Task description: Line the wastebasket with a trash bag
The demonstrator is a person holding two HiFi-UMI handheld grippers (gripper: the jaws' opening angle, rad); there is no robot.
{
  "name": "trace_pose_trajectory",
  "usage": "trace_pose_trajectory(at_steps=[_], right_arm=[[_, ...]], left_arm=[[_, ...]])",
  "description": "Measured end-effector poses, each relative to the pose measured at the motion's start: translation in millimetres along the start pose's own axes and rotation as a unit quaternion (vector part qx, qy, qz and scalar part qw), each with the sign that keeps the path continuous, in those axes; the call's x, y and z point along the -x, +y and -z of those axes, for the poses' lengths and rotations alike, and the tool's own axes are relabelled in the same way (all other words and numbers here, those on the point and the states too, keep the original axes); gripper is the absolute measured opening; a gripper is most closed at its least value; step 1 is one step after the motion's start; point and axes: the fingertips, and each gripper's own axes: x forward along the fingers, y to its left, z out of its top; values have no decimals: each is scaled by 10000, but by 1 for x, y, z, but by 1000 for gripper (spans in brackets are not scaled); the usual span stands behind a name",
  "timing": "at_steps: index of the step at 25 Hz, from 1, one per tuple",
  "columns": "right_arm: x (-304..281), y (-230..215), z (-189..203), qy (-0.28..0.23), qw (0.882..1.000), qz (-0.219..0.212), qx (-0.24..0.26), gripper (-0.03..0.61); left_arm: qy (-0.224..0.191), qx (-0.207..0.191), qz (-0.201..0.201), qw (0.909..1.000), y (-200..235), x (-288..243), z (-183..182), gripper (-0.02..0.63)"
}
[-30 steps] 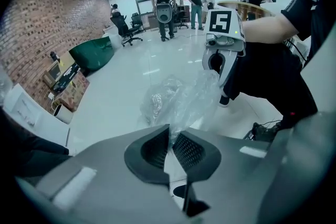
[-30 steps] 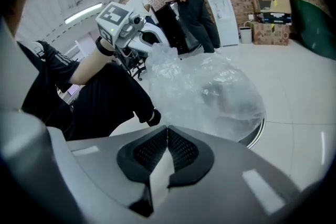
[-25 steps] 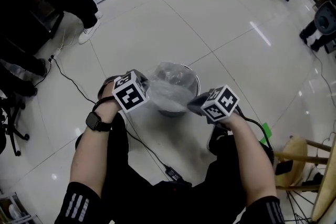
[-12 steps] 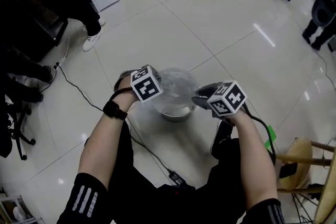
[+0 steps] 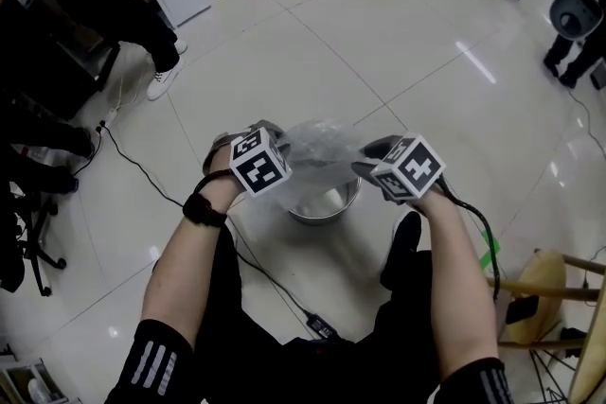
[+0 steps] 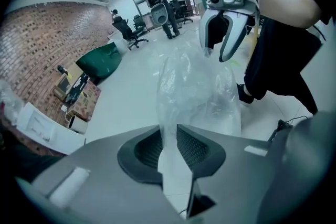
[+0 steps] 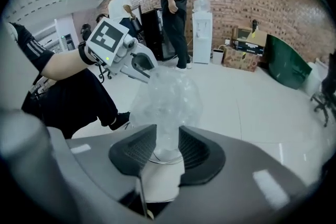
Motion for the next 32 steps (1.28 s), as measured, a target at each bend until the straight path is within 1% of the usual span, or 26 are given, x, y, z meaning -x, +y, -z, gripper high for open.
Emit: trace_pose_trajectory(at_steps=[2, 4, 7, 11, 13, 14, 15, 16, 18, 21, 23, 27, 32], right_arm=[[-2, -6, 3, -23, 9999, 139, -61, 103], [-3, -11, 4, -66, 9995, 247, -192, 83], [-5, -17, 1, -128, 9988, 373, -296, 67], [-1, -23, -2, -215, 9981, 450, -355, 66], [2, -24, -3, -276, 9978, 462, -379, 66], [3, -25, -3, -290, 9977, 472, -390, 65], [4, -24, -3, -291, 9976, 478, -398, 66], [4, -24, -2, -280, 9976, 478, -404, 65], [1, -20, -2, -246, 9978, 452, -408, 65], [-6, -14, -3, -187, 9985, 338, -387, 66], [-9, -12, 0, -124, 9988, 283, -385, 64], [-16, -12, 12, 53, 9989, 219, -406, 64], [-31, -18, 36, 416, 9982, 308, -293, 66]], left_arm=[[-38, 48, -124, 9999, 8, 9, 4, 119], [-202, 7, -188, 9996, 12, 23, 2, 159], [-647, -104, -214, 9976, 9, 53, -7, 172], [-1190, -87, -61, 9928, -16, 87, -25, 167], [-1529, -89, 142, 9881, -36, 89, -43, 105], [-1594, -112, 233, 9869, -45, 82, -50, 89], [-1544, -159, 258, 9875, -51, 71, -54, 86], [-1403, -233, 223, 9896, -54, 57, -55, 87], [-1021, -443, 150, 9937, -53, 27, -51, 93], [-548, -734, 244, 9955, -48, -13, -45, 136], [-323, -868, 407, 9949, -49, -36, -44, 158], [42, -1229, 661, 9902, -59, -77, -38, 166], [356, -1340, 1087, 9844, -81, -120, -20, 167]])
